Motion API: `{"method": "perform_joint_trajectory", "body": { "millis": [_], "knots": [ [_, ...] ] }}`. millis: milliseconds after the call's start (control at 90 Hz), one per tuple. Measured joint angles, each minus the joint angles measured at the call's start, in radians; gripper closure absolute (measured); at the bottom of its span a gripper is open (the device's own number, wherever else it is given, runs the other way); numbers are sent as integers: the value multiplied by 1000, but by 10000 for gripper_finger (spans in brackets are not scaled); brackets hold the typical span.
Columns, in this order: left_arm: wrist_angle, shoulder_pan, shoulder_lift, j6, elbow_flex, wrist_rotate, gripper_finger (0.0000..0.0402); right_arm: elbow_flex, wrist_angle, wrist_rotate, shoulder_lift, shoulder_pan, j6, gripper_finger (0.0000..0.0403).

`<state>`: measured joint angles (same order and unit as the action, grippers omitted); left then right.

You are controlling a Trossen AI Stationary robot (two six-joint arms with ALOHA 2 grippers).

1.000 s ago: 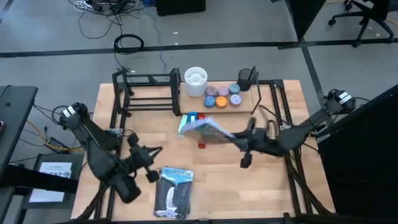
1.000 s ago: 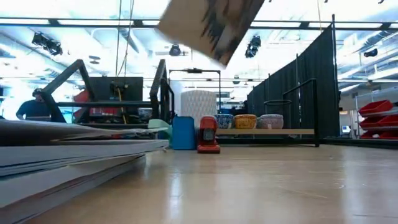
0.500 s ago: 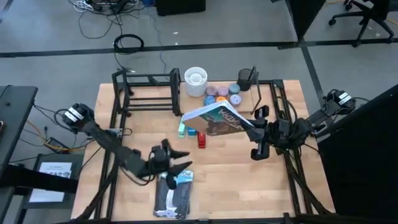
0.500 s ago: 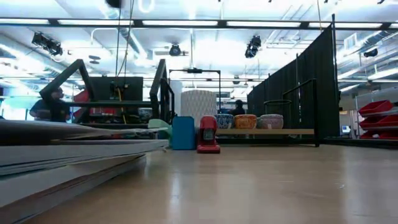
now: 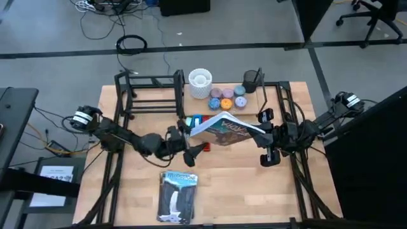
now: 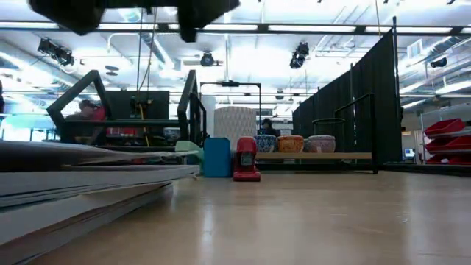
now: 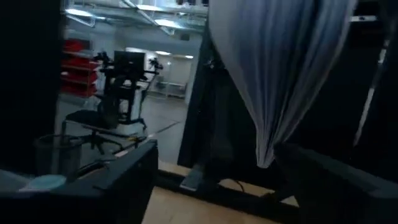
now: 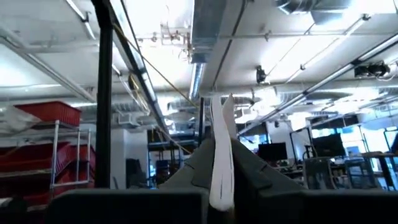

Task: Stock shelves
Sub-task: Remove the brown book from the bookshelf

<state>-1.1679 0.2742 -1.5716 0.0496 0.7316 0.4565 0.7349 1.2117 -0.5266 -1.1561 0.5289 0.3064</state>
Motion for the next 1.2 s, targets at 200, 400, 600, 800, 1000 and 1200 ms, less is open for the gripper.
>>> {"method": "perform_joint_trajectory", "body": {
  "millis": [200,400,600,800,1000,1200],
  "knots": [
    [-11,7,-22,-55,56,-77,101,2,0,-6,1,0,6,403],
    [-40,29,-17,-79,69,-118,156,-5,-67,-165,9,20,103,403],
    [7,42,-22,-120,67,-113,177,-1,-90,-213,48,52,115,403],
    [14,12,-26,-118,67,-111,168,-2,-88,-178,55,50,99,403],
    [11,-16,-91,-82,100,-94,161,-2,-89,-153,55,38,79,403],
    [81,-13,-157,-126,184,-69,234,-2,-92,-154,57,46,81,403]
  ]
}}
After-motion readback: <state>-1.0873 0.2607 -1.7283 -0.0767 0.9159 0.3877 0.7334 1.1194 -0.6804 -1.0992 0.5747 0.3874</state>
